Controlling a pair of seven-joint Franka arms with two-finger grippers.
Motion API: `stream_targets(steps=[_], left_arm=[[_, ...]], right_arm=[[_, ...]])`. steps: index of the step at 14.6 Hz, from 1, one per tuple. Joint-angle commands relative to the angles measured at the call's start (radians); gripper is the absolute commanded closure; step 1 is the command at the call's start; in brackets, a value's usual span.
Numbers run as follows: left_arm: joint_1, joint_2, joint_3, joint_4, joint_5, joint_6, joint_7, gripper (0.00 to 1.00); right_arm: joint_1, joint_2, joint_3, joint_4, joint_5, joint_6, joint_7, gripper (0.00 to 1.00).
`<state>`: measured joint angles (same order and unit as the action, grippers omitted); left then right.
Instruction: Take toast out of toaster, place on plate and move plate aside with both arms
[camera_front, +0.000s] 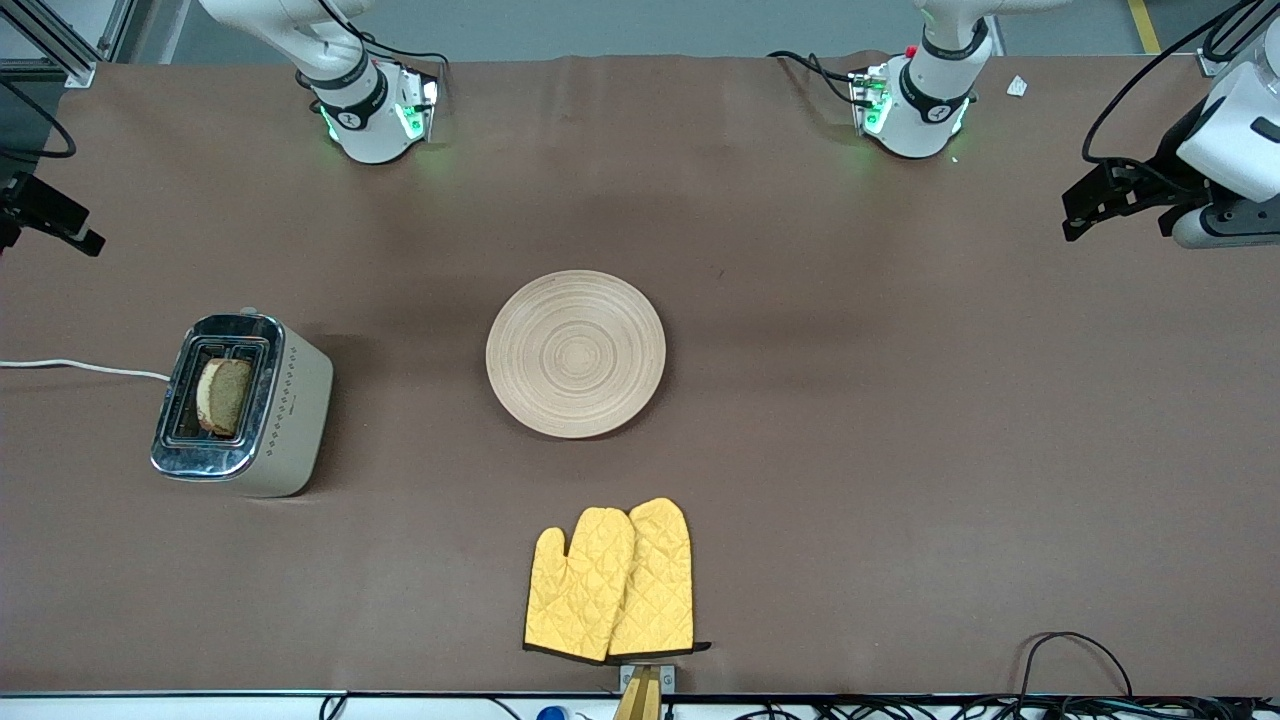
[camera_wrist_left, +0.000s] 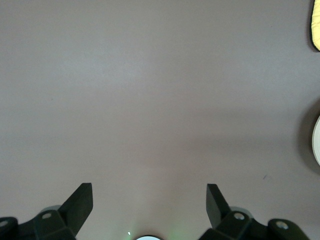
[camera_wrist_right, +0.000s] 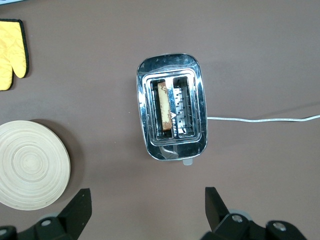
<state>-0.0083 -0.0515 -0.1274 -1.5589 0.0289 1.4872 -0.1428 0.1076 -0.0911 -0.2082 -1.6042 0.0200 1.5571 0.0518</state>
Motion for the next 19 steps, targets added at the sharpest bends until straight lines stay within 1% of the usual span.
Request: stream_targets(steps=[1,2,6,11,14,19], left_arm=[[0.001,0.010,0.000,0.028,0.000,-0.024,0.014,0.00],[0.001,0.010,0.000,0.028,0.000,-0.024,0.014,0.00],[0.001,0.013,0.000,0.028,0.002,-0.024,0.014,0.00],[0.001,0.027,0.000,0.028,0.000,-0.022,0.014,0.00],[-0.001,0.035,0.000,0.026,0.000,-0.022,0.014,0.00],[0.001,0.044,0.000,0.026,0.000,-0.021,0.014,0.00]], right_arm=[[-0.158,0.005,0.172,0.010,0.006,0.000,0.017,0.00],[-0.179,0.005,0.196,0.010,0.006,0.000,0.017,0.00],[-0.181,0.007,0.196,0.010,0.005,0.000,0.014,0.00],[-0.192,0.060,0.196,0.013,0.005,0.021,0.010,0.00],[-0.195,0.129,0.196,0.012,0.005,0.041,0.005,0.00],[-0.197,0.307,0.196,0.003,0.014,0.222,-0.055,0.00]])
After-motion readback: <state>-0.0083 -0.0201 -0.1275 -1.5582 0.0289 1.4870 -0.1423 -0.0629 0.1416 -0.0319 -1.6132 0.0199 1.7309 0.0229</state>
